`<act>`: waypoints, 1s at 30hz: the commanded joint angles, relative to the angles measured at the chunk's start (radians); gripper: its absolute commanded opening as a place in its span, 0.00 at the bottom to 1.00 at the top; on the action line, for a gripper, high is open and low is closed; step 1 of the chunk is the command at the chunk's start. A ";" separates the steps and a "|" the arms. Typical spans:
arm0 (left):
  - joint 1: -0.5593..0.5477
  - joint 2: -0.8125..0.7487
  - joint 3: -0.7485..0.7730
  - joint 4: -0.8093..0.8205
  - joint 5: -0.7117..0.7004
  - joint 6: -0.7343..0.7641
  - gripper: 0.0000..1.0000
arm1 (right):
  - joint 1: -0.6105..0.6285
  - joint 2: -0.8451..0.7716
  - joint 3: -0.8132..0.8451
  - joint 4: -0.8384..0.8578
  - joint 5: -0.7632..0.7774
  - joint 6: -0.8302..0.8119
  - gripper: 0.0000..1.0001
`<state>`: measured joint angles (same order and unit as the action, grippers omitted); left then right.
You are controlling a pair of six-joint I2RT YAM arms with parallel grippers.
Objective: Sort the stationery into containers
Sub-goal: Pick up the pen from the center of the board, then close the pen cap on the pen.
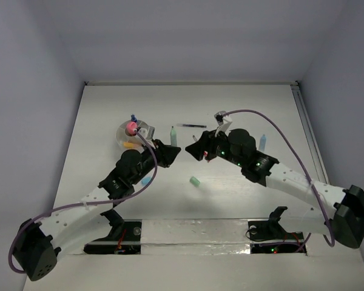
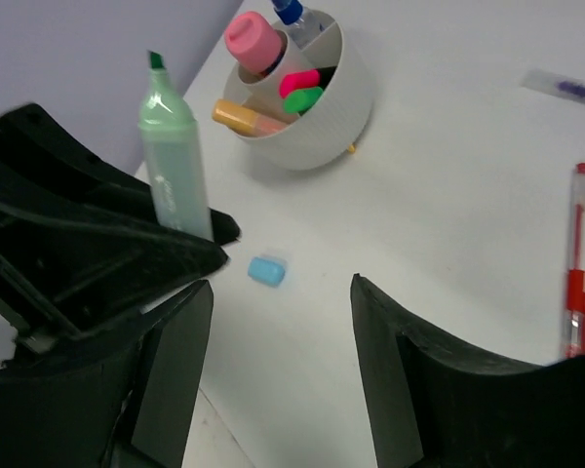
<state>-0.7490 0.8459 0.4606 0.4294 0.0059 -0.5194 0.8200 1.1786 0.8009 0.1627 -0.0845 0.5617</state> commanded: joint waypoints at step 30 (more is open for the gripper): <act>0.005 -0.376 0.003 -0.173 0.163 0.001 0.00 | -0.038 0.417 0.251 -0.584 -0.187 -0.348 0.63</act>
<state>-0.7490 0.5011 0.4198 0.2520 0.1795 -0.5140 0.7738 1.5799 1.0050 -0.3717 -0.2916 0.2379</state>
